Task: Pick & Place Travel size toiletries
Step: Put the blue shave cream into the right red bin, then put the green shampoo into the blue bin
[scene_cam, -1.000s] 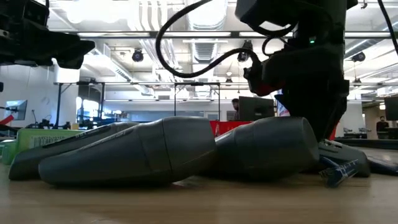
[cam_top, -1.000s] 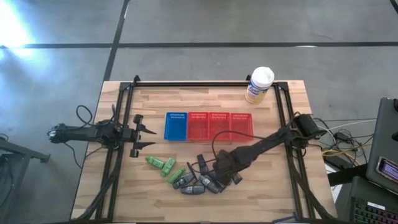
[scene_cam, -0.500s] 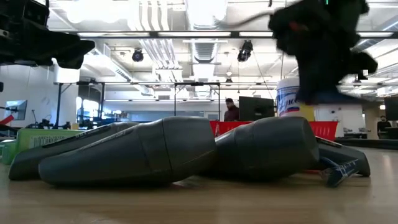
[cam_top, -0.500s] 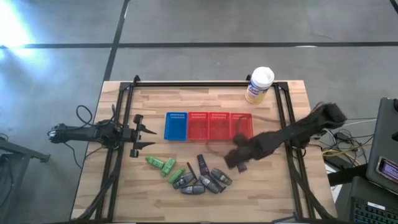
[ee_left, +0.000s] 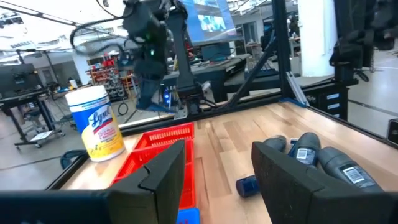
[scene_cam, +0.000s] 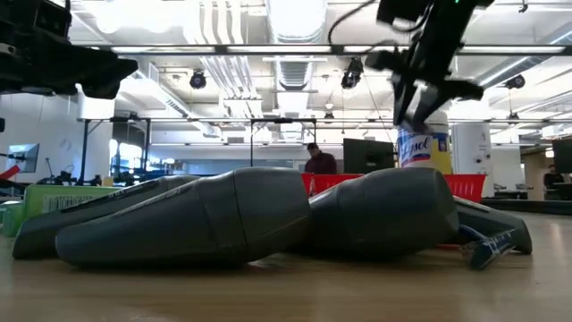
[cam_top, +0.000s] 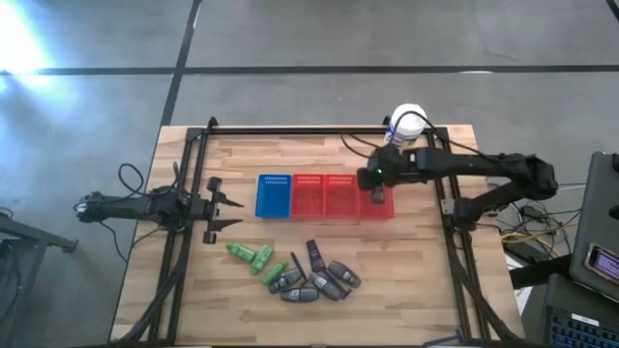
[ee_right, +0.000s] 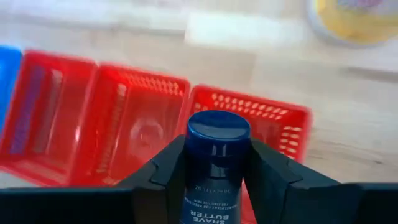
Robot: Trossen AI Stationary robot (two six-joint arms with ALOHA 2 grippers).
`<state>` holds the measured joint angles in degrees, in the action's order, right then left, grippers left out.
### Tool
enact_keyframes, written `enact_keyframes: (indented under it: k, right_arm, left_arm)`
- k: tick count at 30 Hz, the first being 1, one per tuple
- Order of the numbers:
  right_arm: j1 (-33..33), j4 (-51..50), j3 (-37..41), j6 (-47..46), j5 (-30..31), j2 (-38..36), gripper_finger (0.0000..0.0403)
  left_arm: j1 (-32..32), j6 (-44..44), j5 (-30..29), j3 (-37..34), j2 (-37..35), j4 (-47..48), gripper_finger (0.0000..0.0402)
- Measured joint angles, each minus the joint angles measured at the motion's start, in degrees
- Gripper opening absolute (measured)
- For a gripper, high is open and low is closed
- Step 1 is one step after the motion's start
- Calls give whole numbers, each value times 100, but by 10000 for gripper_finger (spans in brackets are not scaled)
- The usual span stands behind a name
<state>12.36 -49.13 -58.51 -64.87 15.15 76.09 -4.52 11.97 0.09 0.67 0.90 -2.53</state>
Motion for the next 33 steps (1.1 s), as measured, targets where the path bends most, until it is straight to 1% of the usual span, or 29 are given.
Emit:
enact_keyframes:
  k: [2, 5, 8, 11, 13, 15, 19, 20, 23, 24, 26, 27, 29, 33]
  right_arm:
    - [207, 133, 145, 228, -325, 178, 134]
    - [347, 223, 322, 369, -464, 431, 135]
    - [395, 347, 528, 390, -701, 651, 134]
    - [393, 518, 580, 321, -814, 801, 141]
    - [393, 494, 558, 327, -776, 884, 154]
    - [366, 498, 467, 359, -654, 929, 173]
    - [352, 498, 263, 463, -447, 892, 214]
    - [354, 493, 221, 508, -433, 888, 223]
    - [354, 466, 31, 673, -329, 878, 252]
    - [344, 453, -43, 747, -286, 876, 260]
    - [299, 442, -203, 891, -176, 880, 275]
    - [282, 453, -278, 963, -139, 884, 282]
    - [273, 441, -412, 1113, -137, 905, 293]
    - [280, 261, -587, 1144, -146, 916, 307]
  left_arm:
    - [-1, -5, -8, 0, 1, -1, 190]
    - [-4, -388, 22, 0, 1, -44, 190]
    - [-4, -1492, 39, 0, 1, -423, 190]
    - [-2, -3158, 34, 0, 1, -927, 190]
    - [-2, -4184, -6, 0, 1, -1196, 190]
    - [-4, -4850, -233, 0, 7, -1315, 190]
    - [1, -5121, -936, 0, 5, -1572, 190]
    - [2, -5355, -986, 0, 5, -1613, 190]
    - [7, -6472, -1132, 0, 88, -1582, 190]
    - [9, -6621, -1108, 0, 123, -1572, 190]
    - [7, -6726, -865, 0, 221, -1546, 190]
    - [7, -6736, -792, 27, 304, -1438, 189]
    - [7, -6689, -793, 264, 488, -689, 184]
    - [9, -6025, -1094, 1345, 1160, 1743, 169]
